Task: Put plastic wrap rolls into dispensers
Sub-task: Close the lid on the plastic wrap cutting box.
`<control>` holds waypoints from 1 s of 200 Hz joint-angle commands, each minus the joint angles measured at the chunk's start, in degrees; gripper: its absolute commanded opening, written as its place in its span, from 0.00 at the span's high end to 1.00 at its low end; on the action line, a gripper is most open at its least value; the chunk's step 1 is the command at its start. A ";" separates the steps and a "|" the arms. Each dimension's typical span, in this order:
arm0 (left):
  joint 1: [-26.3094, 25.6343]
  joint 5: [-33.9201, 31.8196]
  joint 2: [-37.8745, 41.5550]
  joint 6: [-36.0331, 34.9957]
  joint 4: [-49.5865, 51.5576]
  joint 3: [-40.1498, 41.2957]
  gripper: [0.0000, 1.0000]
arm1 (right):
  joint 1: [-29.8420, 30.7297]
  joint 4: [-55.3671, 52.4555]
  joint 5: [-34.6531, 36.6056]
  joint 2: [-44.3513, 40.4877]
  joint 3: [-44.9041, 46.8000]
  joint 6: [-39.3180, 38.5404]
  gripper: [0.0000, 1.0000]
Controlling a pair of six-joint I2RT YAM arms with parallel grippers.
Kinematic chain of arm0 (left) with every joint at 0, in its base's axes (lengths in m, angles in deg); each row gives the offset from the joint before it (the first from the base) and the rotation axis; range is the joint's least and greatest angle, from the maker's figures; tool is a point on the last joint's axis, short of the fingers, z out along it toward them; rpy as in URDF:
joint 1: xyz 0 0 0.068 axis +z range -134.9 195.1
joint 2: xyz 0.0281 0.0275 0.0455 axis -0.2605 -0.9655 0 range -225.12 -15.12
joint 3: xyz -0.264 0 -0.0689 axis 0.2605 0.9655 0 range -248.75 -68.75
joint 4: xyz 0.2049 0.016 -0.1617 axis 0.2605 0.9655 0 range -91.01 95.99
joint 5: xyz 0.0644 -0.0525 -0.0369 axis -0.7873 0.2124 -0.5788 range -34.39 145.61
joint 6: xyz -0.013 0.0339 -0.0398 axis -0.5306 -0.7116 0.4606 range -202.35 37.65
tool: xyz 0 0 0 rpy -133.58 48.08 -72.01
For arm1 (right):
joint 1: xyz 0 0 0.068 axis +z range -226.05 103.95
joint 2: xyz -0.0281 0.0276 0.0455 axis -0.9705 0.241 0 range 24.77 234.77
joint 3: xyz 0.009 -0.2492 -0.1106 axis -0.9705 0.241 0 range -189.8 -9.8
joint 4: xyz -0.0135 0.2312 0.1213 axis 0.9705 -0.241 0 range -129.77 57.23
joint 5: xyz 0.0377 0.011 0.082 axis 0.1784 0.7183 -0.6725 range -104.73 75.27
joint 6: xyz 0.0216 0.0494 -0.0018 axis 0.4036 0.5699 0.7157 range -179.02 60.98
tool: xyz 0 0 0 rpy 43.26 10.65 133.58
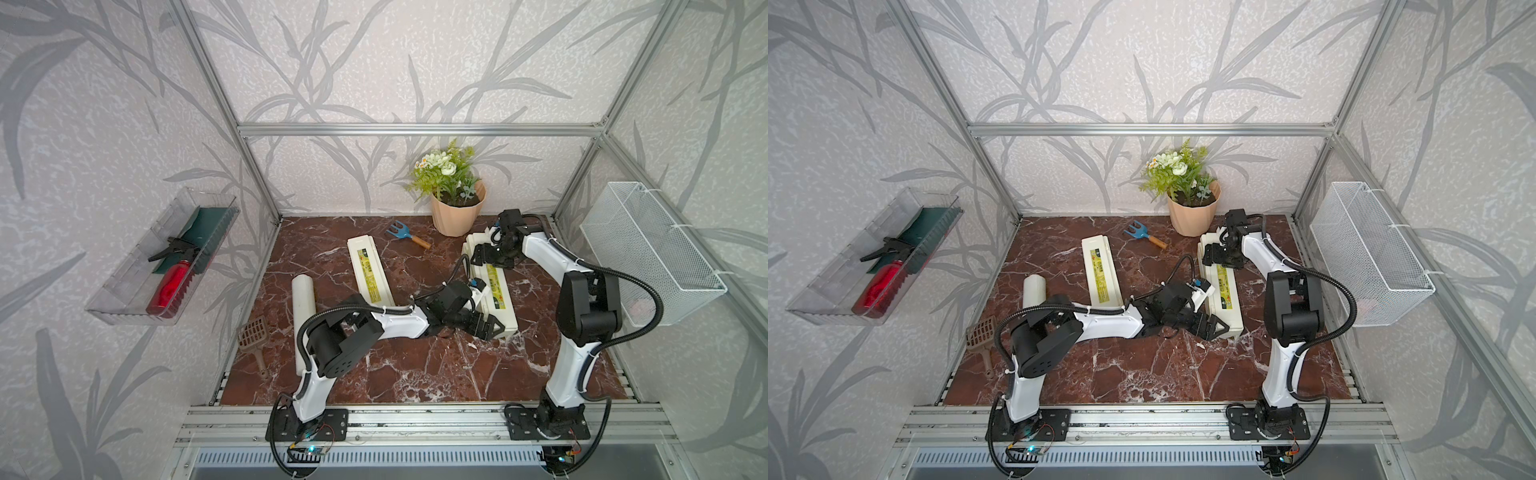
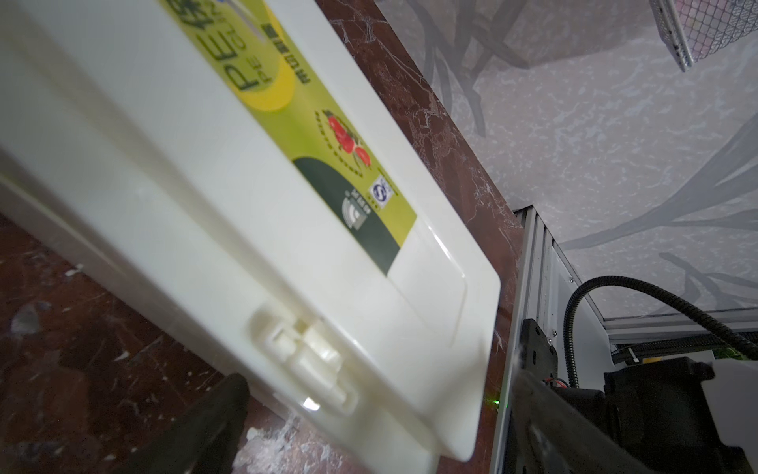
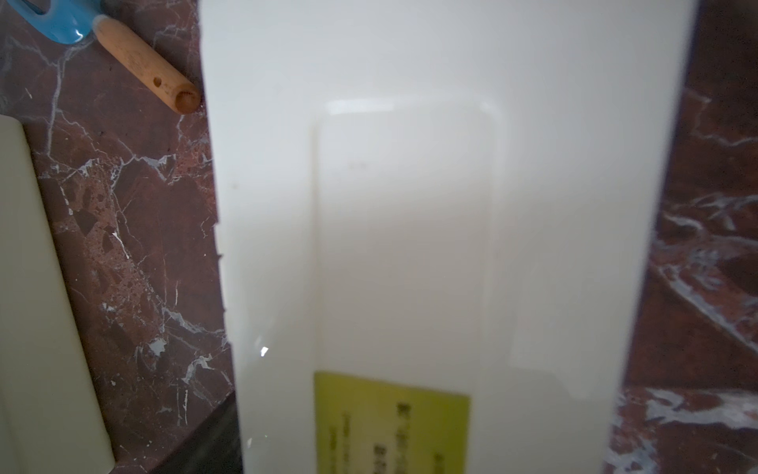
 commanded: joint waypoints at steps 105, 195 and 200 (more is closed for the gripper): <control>0.65 -5.25 -1.98 1.13 -0.69 -0.69 0.03 | -0.52 6.99 -1.29 -4.24 4.89 -1.53 0.32; 1.36 -4.78 -2.07 2.22 -2.27 -0.40 0.01 | -0.44 1.70 -2.38 -0.94 2.21 -1.43 0.34; 1.36 -4.77 -2.10 2.30 -2.20 -0.49 0.01 | -0.43 1.71 -2.37 -0.87 2.18 -1.48 0.34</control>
